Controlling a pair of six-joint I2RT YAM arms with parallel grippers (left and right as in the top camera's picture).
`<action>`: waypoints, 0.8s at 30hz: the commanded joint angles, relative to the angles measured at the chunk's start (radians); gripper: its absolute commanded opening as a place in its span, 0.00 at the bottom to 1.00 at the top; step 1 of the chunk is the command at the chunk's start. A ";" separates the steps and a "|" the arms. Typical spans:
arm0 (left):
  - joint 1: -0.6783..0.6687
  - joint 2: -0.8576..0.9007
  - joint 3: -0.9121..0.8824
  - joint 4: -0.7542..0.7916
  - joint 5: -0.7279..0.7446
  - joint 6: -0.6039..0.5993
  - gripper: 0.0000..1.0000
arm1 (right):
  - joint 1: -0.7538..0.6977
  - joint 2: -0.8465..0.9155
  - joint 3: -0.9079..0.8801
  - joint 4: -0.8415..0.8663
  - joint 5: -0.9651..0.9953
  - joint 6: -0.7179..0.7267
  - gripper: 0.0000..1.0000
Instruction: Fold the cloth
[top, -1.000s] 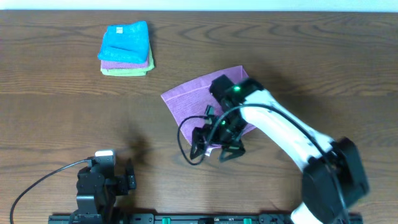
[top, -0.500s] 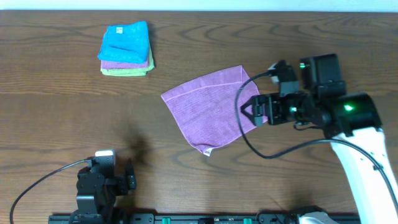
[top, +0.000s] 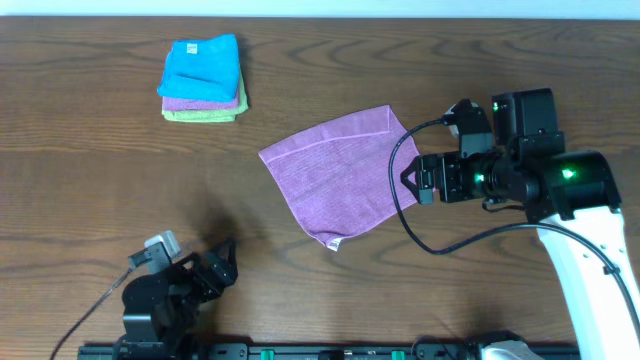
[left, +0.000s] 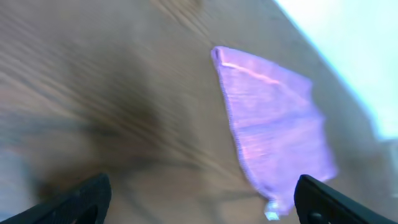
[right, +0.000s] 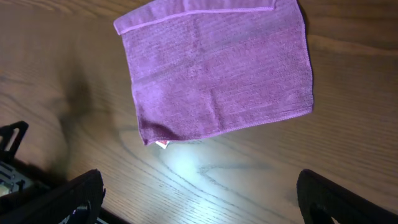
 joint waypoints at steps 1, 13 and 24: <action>0.002 -0.006 -0.002 0.016 0.066 -0.201 0.95 | -0.004 0.001 -0.002 -0.002 0.007 0.007 0.99; -0.027 0.217 0.057 0.180 0.410 -0.297 0.95 | -0.021 0.004 -0.002 -0.036 0.131 0.019 0.99; -0.573 0.841 0.417 -0.078 0.097 -0.269 0.98 | -0.235 0.019 -0.002 0.037 0.069 -0.117 0.99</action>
